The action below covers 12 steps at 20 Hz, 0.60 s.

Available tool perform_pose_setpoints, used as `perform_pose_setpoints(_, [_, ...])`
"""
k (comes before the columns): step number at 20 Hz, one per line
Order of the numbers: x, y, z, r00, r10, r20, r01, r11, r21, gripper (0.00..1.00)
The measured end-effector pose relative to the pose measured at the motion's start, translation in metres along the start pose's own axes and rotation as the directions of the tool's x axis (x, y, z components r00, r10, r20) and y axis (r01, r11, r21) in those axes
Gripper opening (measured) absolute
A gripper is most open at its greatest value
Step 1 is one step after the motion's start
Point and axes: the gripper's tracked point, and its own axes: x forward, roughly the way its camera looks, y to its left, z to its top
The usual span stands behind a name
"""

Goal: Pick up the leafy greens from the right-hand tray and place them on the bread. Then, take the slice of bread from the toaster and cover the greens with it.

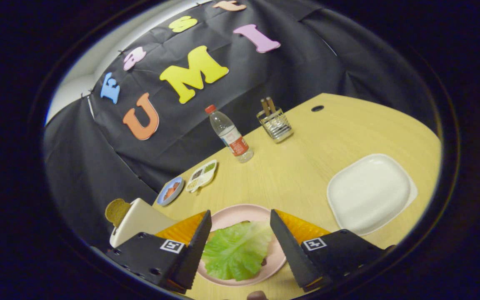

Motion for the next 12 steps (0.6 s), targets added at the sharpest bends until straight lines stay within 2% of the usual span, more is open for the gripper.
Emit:
perform_pose_setpoints(2, [-0.015, 0.013, 0.013, 0.996, -0.032, 0.078, 0.042, 0.992, -0.123, 0.94])
perform_pose_setpoints(5, [-0.046, 0.054, 0.034, 0.975, -0.041, 0.219, 0.102, 0.956, -0.275, 0.96])
perform_pose_setpoints(8, [-0.070, 0.117, 0.034, 0.960, 0.018, 0.279, 0.086, 0.930, -0.357, 0.95])
perform_pose_setpoints(12, [-0.063, 0.190, 0.017, 0.960, 0.060, 0.273, 0.052, 0.922, -0.384, 0.96])
